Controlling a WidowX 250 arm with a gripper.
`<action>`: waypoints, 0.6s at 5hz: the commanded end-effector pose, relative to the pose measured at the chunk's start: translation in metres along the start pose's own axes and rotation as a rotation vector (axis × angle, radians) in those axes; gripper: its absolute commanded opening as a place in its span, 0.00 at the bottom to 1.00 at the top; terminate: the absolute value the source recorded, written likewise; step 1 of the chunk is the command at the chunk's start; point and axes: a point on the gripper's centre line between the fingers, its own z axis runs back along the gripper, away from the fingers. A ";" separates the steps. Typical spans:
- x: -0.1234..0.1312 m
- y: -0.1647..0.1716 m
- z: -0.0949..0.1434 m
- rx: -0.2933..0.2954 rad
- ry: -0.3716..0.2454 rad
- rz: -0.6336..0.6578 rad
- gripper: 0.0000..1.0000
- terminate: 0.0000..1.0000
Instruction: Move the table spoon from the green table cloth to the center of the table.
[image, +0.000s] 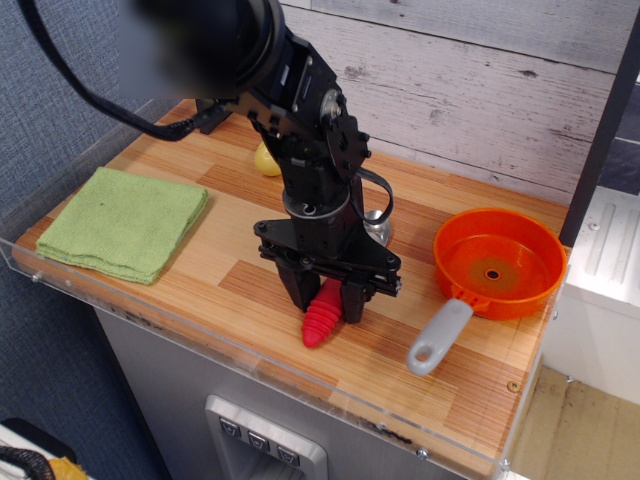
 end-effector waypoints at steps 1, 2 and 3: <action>-0.004 0.014 0.037 0.003 -0.070 0.018 1.00 0.00; -0.003 0.014 0.058 0.030 -0.103 0.036 1.00 0.00; -0.003 0.008 0.078 0.055 -0.090 0.019 1.00 0.00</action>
